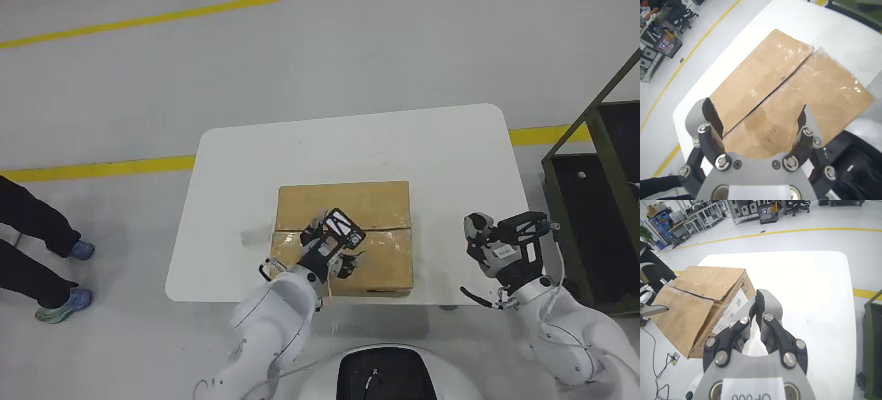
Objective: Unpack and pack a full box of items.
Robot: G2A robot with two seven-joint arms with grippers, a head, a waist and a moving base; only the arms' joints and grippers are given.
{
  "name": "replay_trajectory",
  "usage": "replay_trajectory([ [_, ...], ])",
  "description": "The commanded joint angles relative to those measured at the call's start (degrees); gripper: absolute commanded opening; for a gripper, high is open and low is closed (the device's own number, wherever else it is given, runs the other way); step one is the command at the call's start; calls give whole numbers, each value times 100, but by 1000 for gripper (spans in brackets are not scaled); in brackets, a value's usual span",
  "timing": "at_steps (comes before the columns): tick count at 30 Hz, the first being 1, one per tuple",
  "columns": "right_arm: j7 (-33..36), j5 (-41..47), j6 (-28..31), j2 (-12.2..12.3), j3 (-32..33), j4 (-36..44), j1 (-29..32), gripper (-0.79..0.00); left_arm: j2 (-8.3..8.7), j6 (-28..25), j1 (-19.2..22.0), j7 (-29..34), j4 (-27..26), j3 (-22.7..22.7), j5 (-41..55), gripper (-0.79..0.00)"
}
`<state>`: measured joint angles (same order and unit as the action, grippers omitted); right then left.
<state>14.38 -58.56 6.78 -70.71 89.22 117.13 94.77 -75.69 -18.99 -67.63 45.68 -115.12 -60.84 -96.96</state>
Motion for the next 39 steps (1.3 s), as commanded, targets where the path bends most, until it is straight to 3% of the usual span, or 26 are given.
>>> replay_trajectory([
  [1,-37,16,17,3,34,4,73,-785,-50,157,234,56,213,221,-103,0],
  [14,-143,103,19,12,186,58,288,-785,-184,-171,1081,827,929,646,-877,0],
  [26,-144,142,-6,11,161,46,243,-785,-221,-188,1188,659,1296,697,-1530,0],
  [35,-144,172,-34,8,125,22,221,-785,-239,253,1058,103,1300,719,-2196,0],
  [37,-144,183,-41,7,110,18,218,-785,-241,352,1018,-16,1274,698,-2312,-65],
  [38,-143,185,-44,7,104,14,218,-785,-242,383,1006,-93,1263,691,-2370,-296],
  [39,-140,187,-49,6,96,13,216,-785,-243,398,993,-142,1265,686,-2428,-400],
])
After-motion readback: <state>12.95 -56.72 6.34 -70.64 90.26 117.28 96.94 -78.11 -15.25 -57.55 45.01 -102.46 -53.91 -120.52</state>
